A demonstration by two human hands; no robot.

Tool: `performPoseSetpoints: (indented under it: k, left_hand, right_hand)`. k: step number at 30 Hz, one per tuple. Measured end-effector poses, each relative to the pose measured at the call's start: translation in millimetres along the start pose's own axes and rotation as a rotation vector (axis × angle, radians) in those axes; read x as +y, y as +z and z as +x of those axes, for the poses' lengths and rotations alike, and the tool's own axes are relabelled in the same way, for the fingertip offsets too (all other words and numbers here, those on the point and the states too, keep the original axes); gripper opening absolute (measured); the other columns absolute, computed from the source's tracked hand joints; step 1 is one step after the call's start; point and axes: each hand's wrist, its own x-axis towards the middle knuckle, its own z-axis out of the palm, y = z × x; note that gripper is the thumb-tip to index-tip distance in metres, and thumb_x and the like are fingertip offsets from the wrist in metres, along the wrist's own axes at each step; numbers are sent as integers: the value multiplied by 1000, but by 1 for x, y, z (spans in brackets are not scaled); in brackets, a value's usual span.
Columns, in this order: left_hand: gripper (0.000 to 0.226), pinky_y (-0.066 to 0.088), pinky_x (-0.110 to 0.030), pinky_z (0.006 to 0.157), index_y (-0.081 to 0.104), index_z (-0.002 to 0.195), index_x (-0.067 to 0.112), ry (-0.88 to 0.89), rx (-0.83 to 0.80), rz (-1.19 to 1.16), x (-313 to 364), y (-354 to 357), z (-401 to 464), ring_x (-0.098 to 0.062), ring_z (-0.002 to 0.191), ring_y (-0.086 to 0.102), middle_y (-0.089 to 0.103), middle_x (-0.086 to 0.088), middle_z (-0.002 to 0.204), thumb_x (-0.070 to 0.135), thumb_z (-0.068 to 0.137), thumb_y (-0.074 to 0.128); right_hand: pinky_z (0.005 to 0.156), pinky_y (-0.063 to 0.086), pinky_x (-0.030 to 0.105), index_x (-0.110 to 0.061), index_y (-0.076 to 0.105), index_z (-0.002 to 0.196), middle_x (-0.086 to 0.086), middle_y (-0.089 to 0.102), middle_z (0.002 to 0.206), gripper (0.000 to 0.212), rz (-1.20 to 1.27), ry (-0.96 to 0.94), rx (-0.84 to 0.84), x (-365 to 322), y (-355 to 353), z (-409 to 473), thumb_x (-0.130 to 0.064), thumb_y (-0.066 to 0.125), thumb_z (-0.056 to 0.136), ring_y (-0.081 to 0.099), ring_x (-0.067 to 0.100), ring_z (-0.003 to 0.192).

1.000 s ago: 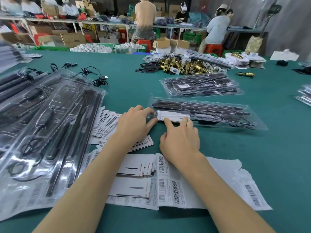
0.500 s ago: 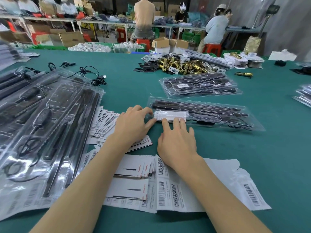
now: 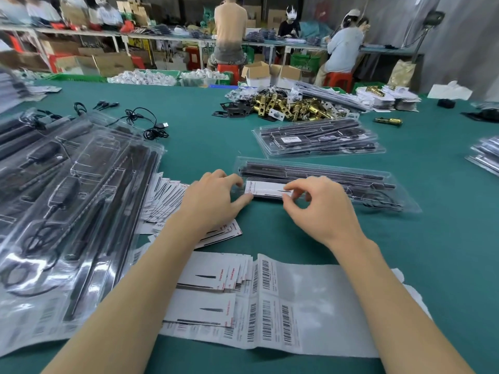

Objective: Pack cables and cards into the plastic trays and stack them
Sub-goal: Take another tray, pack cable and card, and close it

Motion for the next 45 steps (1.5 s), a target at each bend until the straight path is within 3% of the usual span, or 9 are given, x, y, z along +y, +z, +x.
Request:
performPoseSetpoints:
  k: [5, 11, 17, 21, 29, 33, 38, 42, 45]
  left_hand:
    - [38, 42, -36, 88, 57, 119, 36, -1, 0, 27, 2, 0, 2, -20, 115, 52, 57, 4, 119, 63, 92, 53]
    - [32, 40, -33, 79, 57, 105, 40, 0, -38, 40, 1, -9, 3, -18, 104, 54, 53, 8, 106, 66, 86, 60]
    - [42, 51, -38, 84, 61, 102, 41, -39, -107, 22, 6, -18, 3, -17, 100, 56, 54, 9, 105, 78, 85, 47]
    - [29, 51, -40, 87, 65, 103, 39, -55, -75, -27, 9, -18, 0, -19, 104, 57, 57, 6, 108, 62, 96, 48]
    - [30, 39, -33, 81, 68, 109, 37, -64, -116, 43, 14, -21, 2, -24, 109, 57, 57, 3, 120, 28, 99, 42]
    - [20, 49, -38, 89, 66, 107, 36, -57, -138, 19, 11, -23, 2, -23, 106, 59, 62, 5, 112, 40, 100, 48]
    - [30, 56, -36, 84, 66, 103, 38, -45, -167, -41, 5, -26, 5, -15, 89, 59, 67, 11, 94, 63, 90, 58]
    - [34, 54, -33, 75, 63, 100, 31, -92, -157, -128, 7, -18, 7, -12, 78, 60, 67, 3, 87, 63, 90, 57]
    - [37, 44, -27, 60, 64, 94, 24, -171, -114, -251, 14, -12, 9, -15, 75, 61, 67, 0, 81, 58, 96, 50]
  right_hand:
    - [91, 37, 33, -35, 69, 119, -12, 62, 114, 37, -109, 17, -45, 15, 6, 2, -39, 75, 82, 48, 17, 114]
    - [92, 45, 36, -41, 69, 108, -13, 64, 106, 30, -77, 137, -140, 52, -24, 8, -30, 75, 81, 50, 20, 108]
    - [84, 34, 25, -41, 74, 108, -15, 63, 108, 29, 26, 138, -125, 61, -23, 8, -28, 78, 82, 50, 17, 110]
    - [87, 35, 27, -44, 75, 105, -23, 60, 105, 21, 81, 154, -147, 63, -24, 9, -48, 74, 84, 49, 11, 112]
    - [79, 34, 25, -39, 76, 103, -13, 61, 95, 15, 92, 165, -149, 64, -22, 14, -37, 70, 90, 53, 17, 104]
    - [93, 36, 30, -49, 70, 105, -19, 59, 108, 23, 54, 107, -170, 58, -21, 8, -49, 73, 83, 43, 14, 108]
    - [99, 42, 49, -49, 69, 89, -25, 64, 105, 7, 81, 37, -77, 46, -10, 9, -44, 69, 84, 46, 11, 106]
    - [100, 39, 45, -50, 67, 101, -23, 63, 110, 22, 24, 16, -133, 49, -7, 9, -53, 73, 80, 46, 13, 110]
    - [91, 36, 38, -49, 69, 104, -20, 63, 106, 25, 8, -1, -67, 46, -2, 8, -42, 77, 81, 46, 14, 108]
